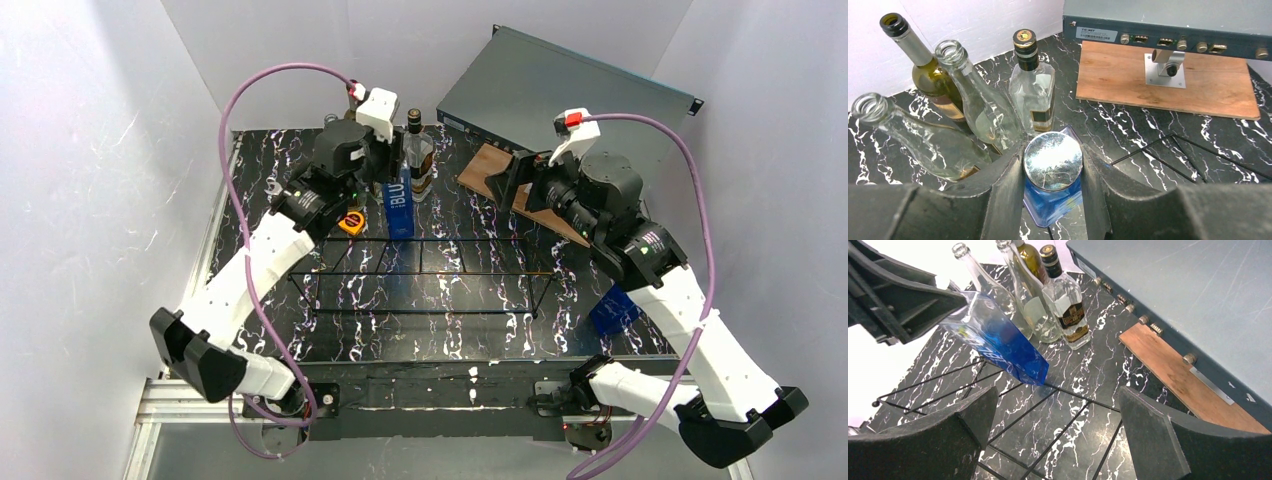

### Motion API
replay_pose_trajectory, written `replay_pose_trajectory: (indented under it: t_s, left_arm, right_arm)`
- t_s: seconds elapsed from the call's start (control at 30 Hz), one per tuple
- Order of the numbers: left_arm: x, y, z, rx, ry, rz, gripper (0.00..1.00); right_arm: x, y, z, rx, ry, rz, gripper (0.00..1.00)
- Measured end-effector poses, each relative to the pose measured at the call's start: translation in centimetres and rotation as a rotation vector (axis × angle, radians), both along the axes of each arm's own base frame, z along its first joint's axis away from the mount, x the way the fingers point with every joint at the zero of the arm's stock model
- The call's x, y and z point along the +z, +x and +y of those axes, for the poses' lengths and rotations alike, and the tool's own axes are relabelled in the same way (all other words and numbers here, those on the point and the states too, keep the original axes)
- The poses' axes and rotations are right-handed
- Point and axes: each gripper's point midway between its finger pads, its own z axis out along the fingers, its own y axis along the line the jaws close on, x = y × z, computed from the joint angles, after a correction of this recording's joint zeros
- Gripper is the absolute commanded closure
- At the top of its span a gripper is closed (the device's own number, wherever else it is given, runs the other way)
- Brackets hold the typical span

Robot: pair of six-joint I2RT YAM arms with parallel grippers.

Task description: Put the wine bottle on the wine rack

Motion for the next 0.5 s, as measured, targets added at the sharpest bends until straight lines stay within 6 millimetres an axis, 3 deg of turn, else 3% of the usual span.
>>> replay_pose_trajectory:
  t_s: [0.23, 0.43, 0.5]
  left_arm:
    - [-0.5, -1.8, 1.0, 0.012, -0.054, 0.007, 1.00]
    - [-4.9, -2.3, 0.9, -0.004, -0.037, 0.046, 1.00]
    - [-4.8, -2.1, 0.6, -0.014, -0.055, 0.014, 1.00]
  right_arm:
    - [-0.2, -0.2, 0.2, 0.010, 0.008, 0.010, 0.00]
    - [-0.2, -0.7, -0.1, 0.009, 0.017, 0.004, 0.00]
    - [-0.3, -0.9, -0.3, 0.009, 0.018, 0.005, 0.00]
